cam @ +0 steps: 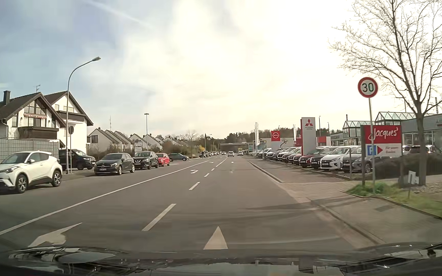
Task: Follow the waypoints while adhering to traffic rules and regulations
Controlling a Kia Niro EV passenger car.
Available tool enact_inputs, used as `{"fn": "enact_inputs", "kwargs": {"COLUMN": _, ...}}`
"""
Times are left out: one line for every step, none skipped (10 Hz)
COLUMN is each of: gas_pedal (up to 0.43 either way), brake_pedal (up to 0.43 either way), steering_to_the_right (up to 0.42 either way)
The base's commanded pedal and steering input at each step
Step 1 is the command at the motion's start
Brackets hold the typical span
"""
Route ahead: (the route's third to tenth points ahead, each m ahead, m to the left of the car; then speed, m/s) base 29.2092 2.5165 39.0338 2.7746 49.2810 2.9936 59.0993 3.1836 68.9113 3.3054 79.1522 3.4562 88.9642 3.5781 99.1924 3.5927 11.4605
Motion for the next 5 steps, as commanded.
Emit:
{"fn": "enact_inputs", "kwargs": {"gas_pedal": 0.118, "brake_pedal": 0.000, "steering_to_the_right": -0.003}}
{"fn": "enact_inputs", "kwargs": {"gas_pedal": 0.118, "brake_pedal": 0.000, "steering_to_the_right": -0.002}}
{"fn": "enact_inputs", "kwargs": {"gas_pedal": 0.118, "brake_pedal": 0.000, "steering_to_the_right": -0.001}}
{"fn": "enact_inputs", "kwargs": {"gas_pedal": 0.118, "brake_pedal": 0.000, "steering_to_the_right": -0.002}}
{"fn": "enact_inputs", "kwargs": {"gas_pedal": 0.118, "brake_pedal": 0.000, "steering_to_the_right": -0.002}}
